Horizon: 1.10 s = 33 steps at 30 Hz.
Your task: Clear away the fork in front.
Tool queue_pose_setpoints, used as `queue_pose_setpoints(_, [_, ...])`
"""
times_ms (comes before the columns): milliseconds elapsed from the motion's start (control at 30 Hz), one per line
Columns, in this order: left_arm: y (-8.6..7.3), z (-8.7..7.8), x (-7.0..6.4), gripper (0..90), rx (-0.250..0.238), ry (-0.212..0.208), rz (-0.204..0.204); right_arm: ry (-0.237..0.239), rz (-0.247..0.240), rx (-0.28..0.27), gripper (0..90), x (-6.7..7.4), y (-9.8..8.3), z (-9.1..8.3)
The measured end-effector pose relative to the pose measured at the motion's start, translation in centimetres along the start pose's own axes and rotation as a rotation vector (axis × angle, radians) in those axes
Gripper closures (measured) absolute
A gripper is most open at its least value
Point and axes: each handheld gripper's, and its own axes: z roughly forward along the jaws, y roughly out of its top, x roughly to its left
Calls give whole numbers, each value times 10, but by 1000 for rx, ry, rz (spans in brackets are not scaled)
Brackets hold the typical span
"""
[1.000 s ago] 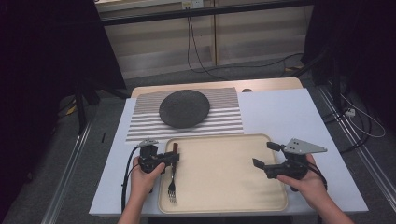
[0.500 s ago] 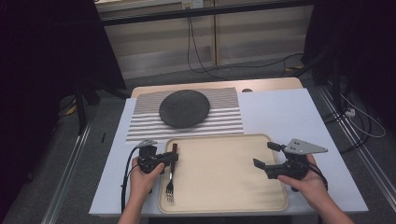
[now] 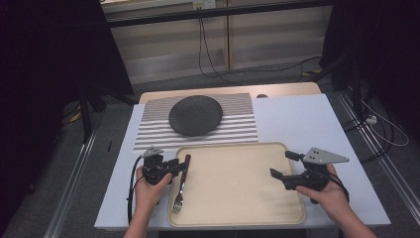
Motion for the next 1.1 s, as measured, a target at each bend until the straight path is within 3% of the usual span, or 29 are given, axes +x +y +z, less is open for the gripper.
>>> queue_pose_setpoints(367, [2,-19,-7,308,-9,33,91,-16,5,0,139,-1,2,-7])
queue_pose_setpoints(500, [4,-25,-7,258,-42,16,93,-19,3,-2,139,-1,4,-8])
queue_pose_setpoints(900, [2,-47,-4,158,-22,-4,139,-30,-11,39,139,-3,-6,-16])
queue_pose_setpoints(1033, [-1,-53,1,142,-29,2,124,-28,-21,46,137,-3,-9,-21])
queue_pose_setpoints(1100, [-3,-57,4,132,-33,-1,135,-32,-20,51,137,-4,-10,-25])
